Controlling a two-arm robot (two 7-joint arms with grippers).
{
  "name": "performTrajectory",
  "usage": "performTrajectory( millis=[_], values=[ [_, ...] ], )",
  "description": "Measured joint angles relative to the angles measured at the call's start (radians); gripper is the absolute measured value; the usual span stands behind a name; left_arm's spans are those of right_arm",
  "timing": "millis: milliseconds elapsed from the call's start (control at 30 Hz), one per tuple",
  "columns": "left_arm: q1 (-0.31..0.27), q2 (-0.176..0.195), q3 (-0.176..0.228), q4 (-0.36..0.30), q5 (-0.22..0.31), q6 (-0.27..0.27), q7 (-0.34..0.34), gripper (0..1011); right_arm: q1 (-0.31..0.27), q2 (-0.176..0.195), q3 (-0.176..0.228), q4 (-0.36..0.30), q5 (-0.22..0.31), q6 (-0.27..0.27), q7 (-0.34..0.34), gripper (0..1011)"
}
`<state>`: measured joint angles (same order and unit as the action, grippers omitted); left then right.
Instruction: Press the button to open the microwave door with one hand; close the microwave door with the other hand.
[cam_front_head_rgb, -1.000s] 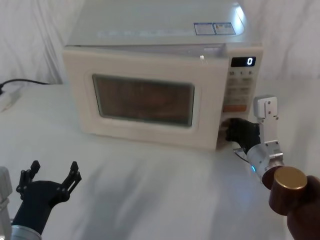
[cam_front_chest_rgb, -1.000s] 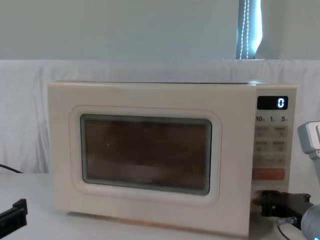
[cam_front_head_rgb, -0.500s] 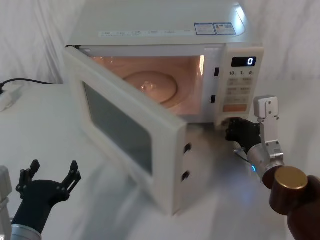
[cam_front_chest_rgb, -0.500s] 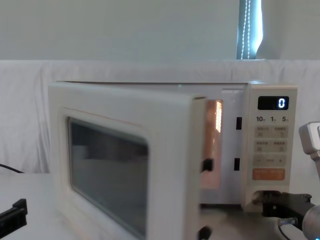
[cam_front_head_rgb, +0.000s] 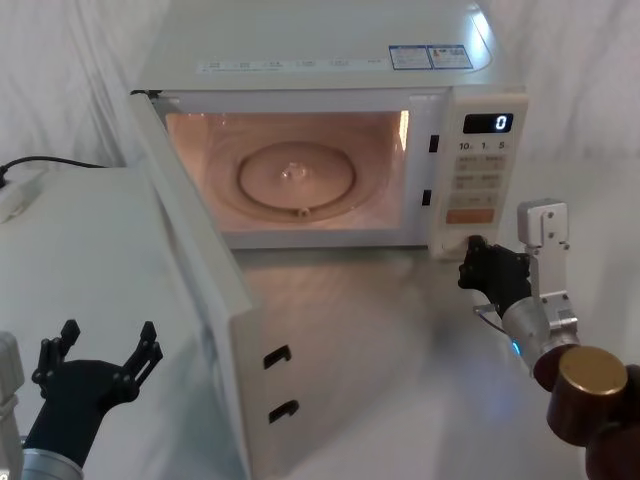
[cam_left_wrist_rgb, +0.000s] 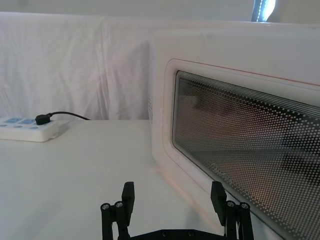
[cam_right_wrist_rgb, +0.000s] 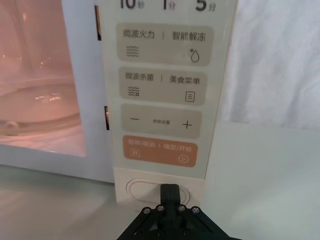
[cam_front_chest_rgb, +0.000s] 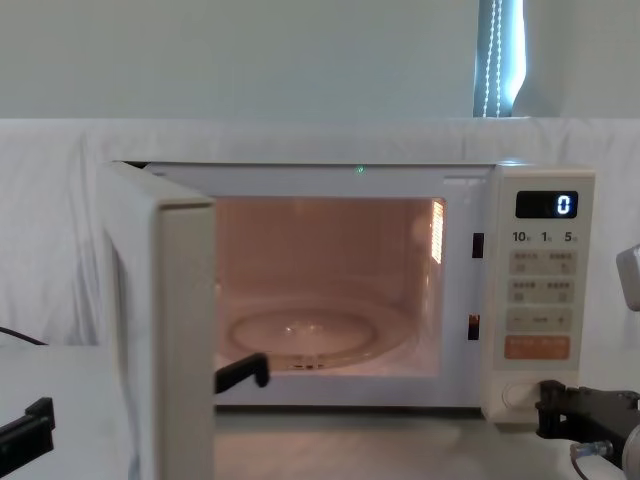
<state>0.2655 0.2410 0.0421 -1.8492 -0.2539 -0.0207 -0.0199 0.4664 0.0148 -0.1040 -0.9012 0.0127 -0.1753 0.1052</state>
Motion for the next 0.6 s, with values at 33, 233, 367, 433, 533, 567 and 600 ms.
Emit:
performTrajectory(
  millis=[33,233,367,433,533,567,600],
  values=[
    [0.000,0.000,0.000,0.000,0.000,0.000,0.000,1001,-0.007,0.000,0.000,-0.013,0.000,0.005,0.000,0],
    [0.000,0.000,0.000,0.000,0.000,0.000,0.000,1001,-0.058,0.002,-0.004,-0.093,-0.002,0.040,-0.006,0],
    [0.000,0.000,0.000,0.000,0.000,0.000,0.000,1001,-0.098,0.003,-0.006,-0.151,-0.002,0.070,-0.007,0],
    [0.000,0.000,0.000,0.000,0.000,0.000,0.000,1001,-0.112,0.003,-0.008,-0.173,-0.002,0.080,-0.008,0],
    [0.000,0.000,0.000,0.000,0.000,0.000,0.000,1001,-0.134,0.004,-0.010,-0.205,-0.002,0.093,-0.008,0],
    [0.000,0.000,0.000,0.000,0.000,0.000,0.000,1001,-0.149,0.005,-0.012,-0.227,-0.001,0.099,-0.008,0],
    [0.000,0.000,0.000,0.000,0.000,0.000,0.000,1001,-0.157,0.005,-0.012,-0.239,-0.001,0.102,-0.009,0]
  ],
)
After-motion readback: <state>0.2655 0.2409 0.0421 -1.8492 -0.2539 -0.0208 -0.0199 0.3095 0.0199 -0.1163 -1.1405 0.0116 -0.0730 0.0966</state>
